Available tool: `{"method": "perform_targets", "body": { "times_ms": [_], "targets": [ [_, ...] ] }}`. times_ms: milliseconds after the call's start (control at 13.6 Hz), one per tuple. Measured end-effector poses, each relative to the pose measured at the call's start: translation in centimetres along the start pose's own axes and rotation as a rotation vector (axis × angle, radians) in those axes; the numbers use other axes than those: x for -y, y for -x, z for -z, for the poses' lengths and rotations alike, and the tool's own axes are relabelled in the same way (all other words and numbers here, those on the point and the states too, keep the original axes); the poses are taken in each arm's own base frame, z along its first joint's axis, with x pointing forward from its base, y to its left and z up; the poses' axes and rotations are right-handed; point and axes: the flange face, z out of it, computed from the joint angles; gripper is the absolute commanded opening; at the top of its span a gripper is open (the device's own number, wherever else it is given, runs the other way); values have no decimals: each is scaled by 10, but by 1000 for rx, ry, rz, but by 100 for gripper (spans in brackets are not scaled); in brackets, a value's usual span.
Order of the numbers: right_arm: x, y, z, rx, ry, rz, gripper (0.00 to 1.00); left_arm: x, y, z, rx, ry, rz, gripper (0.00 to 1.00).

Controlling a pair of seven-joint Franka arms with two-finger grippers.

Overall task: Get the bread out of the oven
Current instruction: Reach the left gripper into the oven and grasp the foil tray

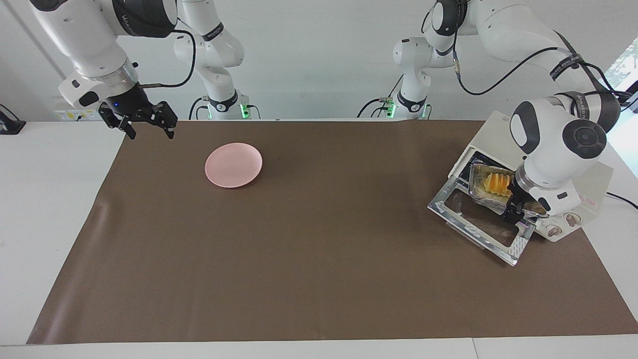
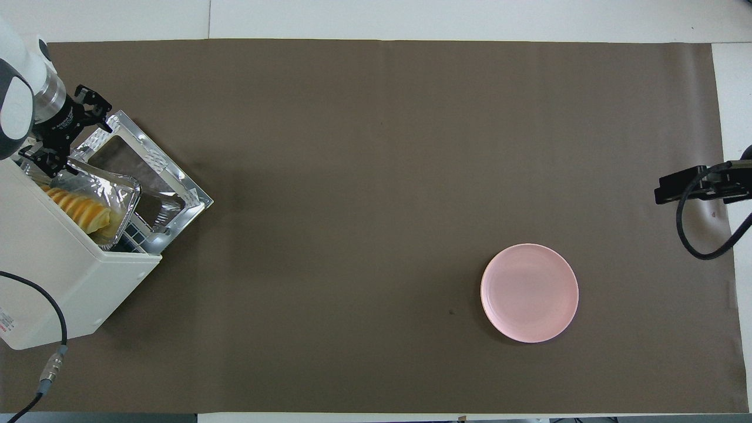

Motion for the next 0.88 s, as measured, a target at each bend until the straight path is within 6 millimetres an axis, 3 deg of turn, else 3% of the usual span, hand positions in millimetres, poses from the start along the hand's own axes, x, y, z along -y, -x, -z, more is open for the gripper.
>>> {"method": "perform_targets", "body": {
  "times_ms": [220, 440, 586, 806, 879],
  "targets": [
    [0, 0, 0, 0, 0, 0, 100, 9, -4, -44, 3, 12, 67, 100],
    [0, 0, 0, 0, 0, 0, 100, 12, 4, -53, 5, 19, 80, 100],
    [0, 0, 0, 0, 0, 0, 100, 13, 7, -55, 6, 19, 77, 73],
    [0, 0, 0, 0, 0, 0, 100, 15, 13, -68, 15, 4, 69, 42],
    [0, 0, 0, 0, 0, 0, 100, 15, 13, -71, 17, 1, 69, 17]
  ]
}}
